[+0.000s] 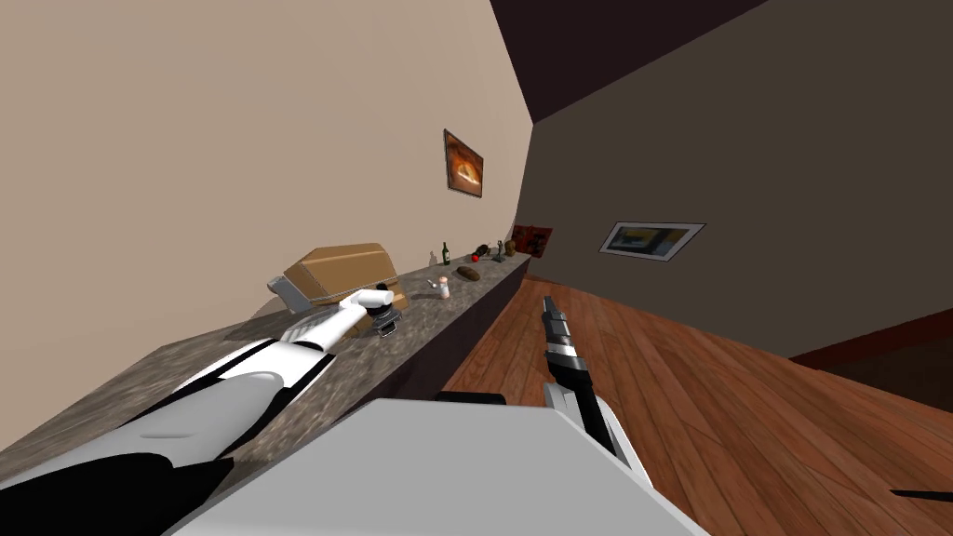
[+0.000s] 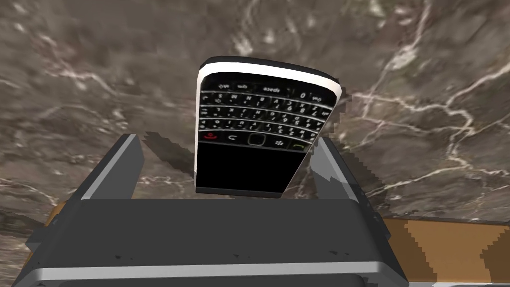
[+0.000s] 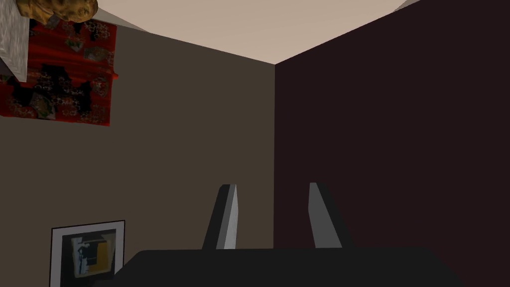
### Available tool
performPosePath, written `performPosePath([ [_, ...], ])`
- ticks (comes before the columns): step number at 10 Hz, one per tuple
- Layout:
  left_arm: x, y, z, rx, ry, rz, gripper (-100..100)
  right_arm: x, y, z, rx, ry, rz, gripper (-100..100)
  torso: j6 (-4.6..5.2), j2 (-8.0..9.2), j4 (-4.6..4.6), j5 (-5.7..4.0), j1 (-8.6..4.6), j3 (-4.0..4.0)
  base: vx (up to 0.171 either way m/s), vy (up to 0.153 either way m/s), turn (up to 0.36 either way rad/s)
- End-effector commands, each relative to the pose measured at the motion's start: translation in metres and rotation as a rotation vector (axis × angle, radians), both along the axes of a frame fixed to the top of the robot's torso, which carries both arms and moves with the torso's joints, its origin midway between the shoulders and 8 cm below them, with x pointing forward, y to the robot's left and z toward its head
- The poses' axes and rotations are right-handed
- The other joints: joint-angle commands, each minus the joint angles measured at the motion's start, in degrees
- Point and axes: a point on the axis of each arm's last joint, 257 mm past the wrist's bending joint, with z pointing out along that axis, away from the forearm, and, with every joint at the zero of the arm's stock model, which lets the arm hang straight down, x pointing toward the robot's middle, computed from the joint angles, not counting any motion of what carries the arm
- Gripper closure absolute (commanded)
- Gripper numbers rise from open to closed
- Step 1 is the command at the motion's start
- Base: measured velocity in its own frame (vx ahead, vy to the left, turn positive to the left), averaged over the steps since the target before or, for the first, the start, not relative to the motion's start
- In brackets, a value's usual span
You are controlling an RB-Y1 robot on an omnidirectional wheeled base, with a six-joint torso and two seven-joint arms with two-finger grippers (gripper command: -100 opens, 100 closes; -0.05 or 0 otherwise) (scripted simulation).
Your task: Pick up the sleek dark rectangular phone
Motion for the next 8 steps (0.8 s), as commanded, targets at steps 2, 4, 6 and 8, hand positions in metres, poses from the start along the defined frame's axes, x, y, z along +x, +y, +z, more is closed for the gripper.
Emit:
performPosePath([
  [2, -0.0002, 0.0011, -0.0025, 0.001, 0.000, 0.014, -100, 0.0000, 0.0000, 0.0000, 0.000, 0.000, 0.000, 0, 0.00, 0.04, -0.01, 0.02, 0.03, 0.01, -0.064, 0.049, -0.104],
  [4, -0.0007, 0.0020, -0.0028, 0.002, 0.000, 0.017, 100, 0.0000, 0.0000, -0.0001, 0.000, 0.000, 0.000, 0, 0.02, -0.23, -0.06, 0.03, -0.10, -0.14, -0.006, 0.004, 0.001],
  [6, -0.0002, 0.0013, -0.0027, 0.001, 0.000, 0.015, 100, 0.0000, 0.0000, -0.0001, 0.000, 0.000, 0.000, 0, -0.04, -0.30, -0.08, 0.01, -0.13, -0.18, 0.000, 0.000, 0.000],
  [8, -0.0002, 0.0015, -0.0026, 0.001, -0.001, 0.016, 0, 0.0000, 0.0000, -0.0001, 0.000, 0.000, 0.000, 0, -0.02, -0.32, -0.09, 0.01, -0.14, -0.19, 0.000, 0.000, 0.000],
])
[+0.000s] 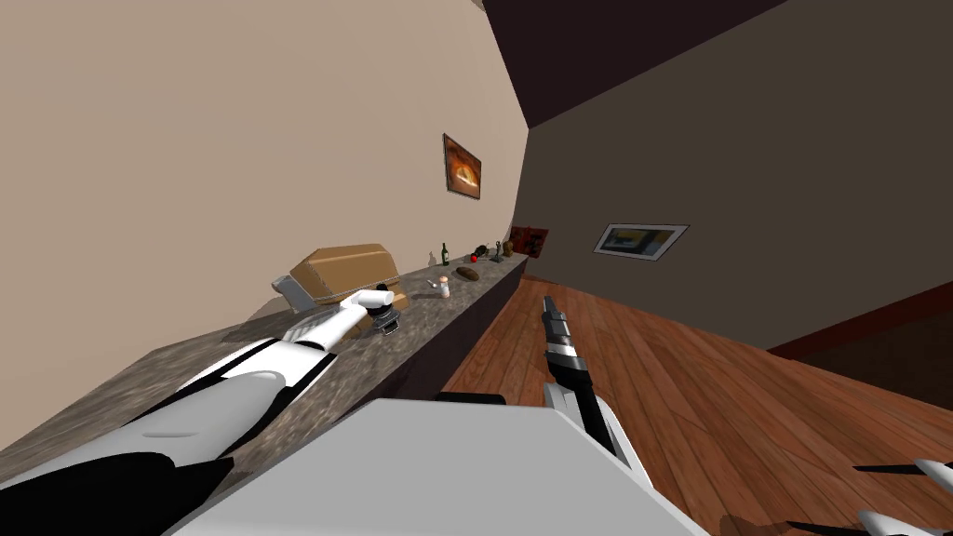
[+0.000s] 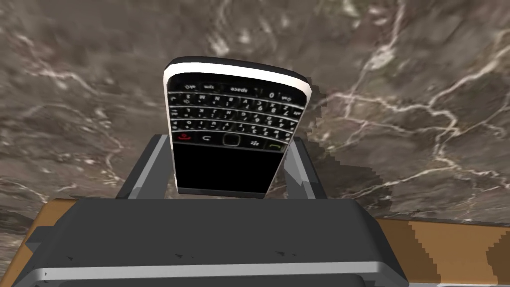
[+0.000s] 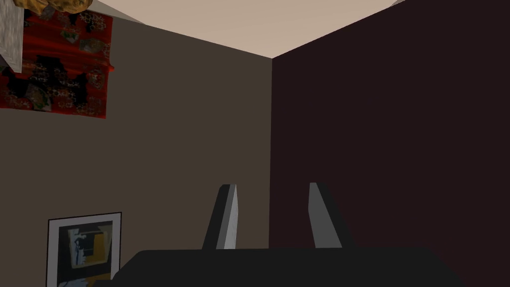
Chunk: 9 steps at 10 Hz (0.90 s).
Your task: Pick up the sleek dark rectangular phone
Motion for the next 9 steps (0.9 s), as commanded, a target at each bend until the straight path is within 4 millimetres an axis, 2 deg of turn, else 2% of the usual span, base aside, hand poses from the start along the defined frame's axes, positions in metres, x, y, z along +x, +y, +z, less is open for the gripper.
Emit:
performPosePath([
  [1, 0.000, -0.001, 0.004, -0.001, -0.001, -0.021, 100, 0.000, 0.000, 0.000, 0.000, 0.000, 0.000, 0, 0.00, 0.00, 0.00, 0.00, 0.00, 0.00, 0.060, -0.045, 0.183],
  [5, -0.001, -0.006, 0.016, -0.001, -0.001, -0.096, 100, 0.000, 0.000, 0.000, 0.000, 0.000, 0.000, 0, -0.09, -0.45, -0.07, -0.10, -0.36, -0.24, 0.117, -0.090, 0.226],
  [9, -0.001, -0.008, 0.022, 0.000, -0.001, -0.132, 100, 0.000, 0.000, 0.000, 0.000, 0.000, 0.000, 0, -0.03, -0.27, -0.05, -0.07, -0.22, -0.15, 0.058, -0.050, 0.120],
])
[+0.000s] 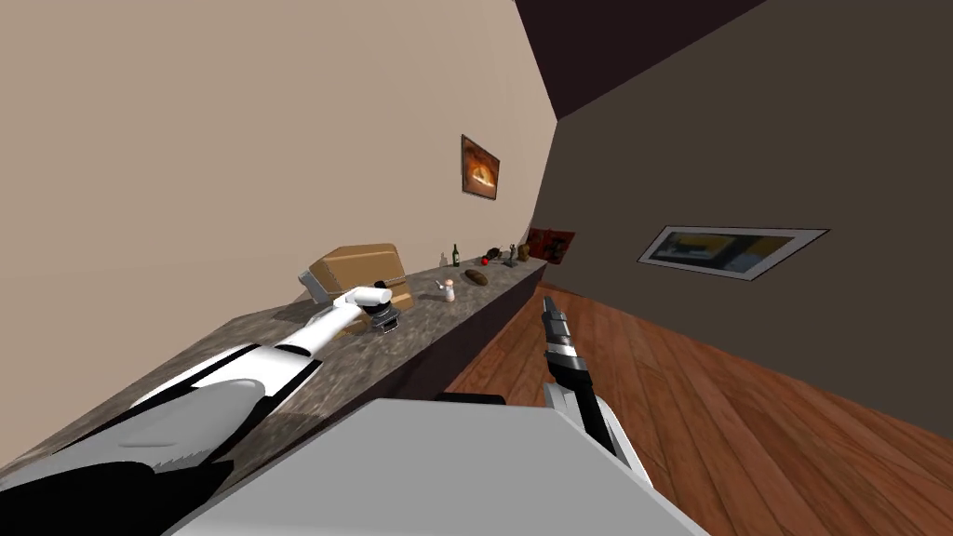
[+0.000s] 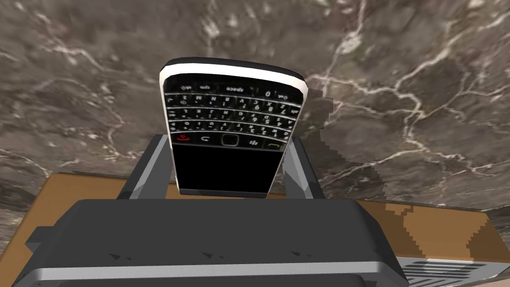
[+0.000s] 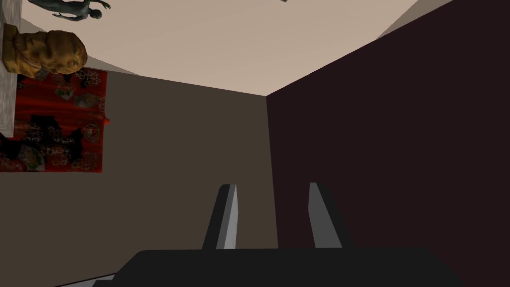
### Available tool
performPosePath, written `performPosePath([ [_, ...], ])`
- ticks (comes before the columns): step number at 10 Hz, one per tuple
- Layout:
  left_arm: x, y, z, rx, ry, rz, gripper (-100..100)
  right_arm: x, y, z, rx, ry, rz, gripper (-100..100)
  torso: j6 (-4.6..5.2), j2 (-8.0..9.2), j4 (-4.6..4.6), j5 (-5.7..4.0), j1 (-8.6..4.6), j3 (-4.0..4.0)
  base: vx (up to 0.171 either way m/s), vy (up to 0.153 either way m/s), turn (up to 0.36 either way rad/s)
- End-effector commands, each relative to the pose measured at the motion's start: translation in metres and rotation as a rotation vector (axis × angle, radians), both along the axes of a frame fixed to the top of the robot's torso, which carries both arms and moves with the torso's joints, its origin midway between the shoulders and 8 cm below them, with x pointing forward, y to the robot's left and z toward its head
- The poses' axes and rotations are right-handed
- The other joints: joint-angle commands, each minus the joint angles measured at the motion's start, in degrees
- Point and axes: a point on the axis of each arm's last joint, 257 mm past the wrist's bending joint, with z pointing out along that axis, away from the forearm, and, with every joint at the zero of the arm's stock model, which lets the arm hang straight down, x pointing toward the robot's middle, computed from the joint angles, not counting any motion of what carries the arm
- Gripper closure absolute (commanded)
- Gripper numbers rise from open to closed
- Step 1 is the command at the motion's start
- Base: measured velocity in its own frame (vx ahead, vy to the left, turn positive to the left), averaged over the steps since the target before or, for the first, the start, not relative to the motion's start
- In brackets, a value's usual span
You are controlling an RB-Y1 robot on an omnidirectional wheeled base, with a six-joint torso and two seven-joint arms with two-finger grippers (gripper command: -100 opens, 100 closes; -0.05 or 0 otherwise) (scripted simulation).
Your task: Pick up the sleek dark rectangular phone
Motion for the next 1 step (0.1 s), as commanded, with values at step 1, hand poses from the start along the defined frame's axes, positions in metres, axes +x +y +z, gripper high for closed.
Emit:
performPosePath([
  [1, 0.0000, 0.0000, 0.0000, 0.000, 0.000, 0.000, 0, 0.0000, 0.0000, 0.0000, 0.000, 0.000, 0.000, 0, 0.00, 0.00, 0.00, 0.00, 0.00, 0.00, 0.005, -0.006, -0.007],
])
